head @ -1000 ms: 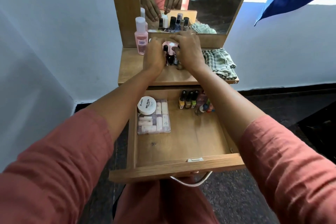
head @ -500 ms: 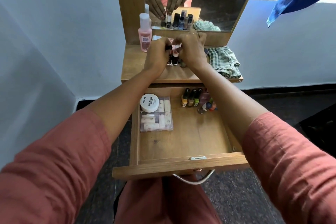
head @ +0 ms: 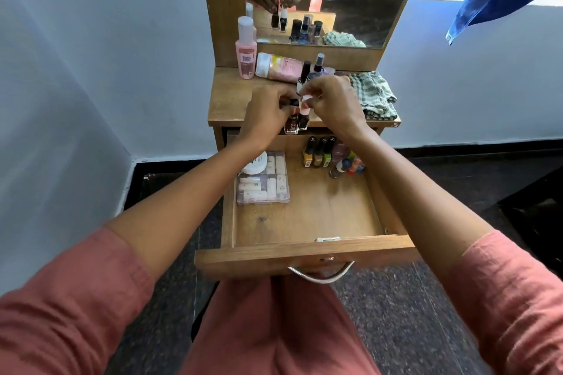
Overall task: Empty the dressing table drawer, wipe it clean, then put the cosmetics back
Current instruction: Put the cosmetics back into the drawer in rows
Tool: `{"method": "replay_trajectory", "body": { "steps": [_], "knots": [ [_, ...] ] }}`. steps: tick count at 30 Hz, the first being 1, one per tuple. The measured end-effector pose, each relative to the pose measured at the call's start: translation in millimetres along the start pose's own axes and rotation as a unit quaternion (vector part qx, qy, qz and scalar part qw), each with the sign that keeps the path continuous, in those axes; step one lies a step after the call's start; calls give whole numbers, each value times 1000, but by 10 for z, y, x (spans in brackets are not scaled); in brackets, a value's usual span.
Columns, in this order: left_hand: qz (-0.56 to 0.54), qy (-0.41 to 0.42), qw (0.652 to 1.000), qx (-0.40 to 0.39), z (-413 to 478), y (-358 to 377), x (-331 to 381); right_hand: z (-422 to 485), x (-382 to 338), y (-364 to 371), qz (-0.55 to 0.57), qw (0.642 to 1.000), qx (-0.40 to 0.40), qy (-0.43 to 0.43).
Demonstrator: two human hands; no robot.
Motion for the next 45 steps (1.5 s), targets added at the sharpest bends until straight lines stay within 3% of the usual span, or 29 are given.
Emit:
{"method": "replay_trajectory", "body": {
  "steps": [14, 24, 35, 45],
  "knots": [
    [-6, -98, 994, -44, -336, 536, -430, -411, 279, 449, -12, 995, -98, 18],
    [41, -119, 991, -48, -309, 708, -584, -406, 427, 724, -129, 977, -165, -27],
    [59, -121, 990, -44, -251, 724, -667, -375, 452, 757, -191, 966, -166, -48],
    [52, -127, 990, -42, -237, 730, -645, -430, 517, 722, -174, 975, -125, -63]
  ]
}}
Point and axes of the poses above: each hand's wrist, its own z-axis towards the middle knuckle, its own y-axis out of the palm, x = y × z, the point moved 1 cm from there along z, towards the middle knuckle, and after that the axes turned 8 degrees about -y, right-handed, at the moved point
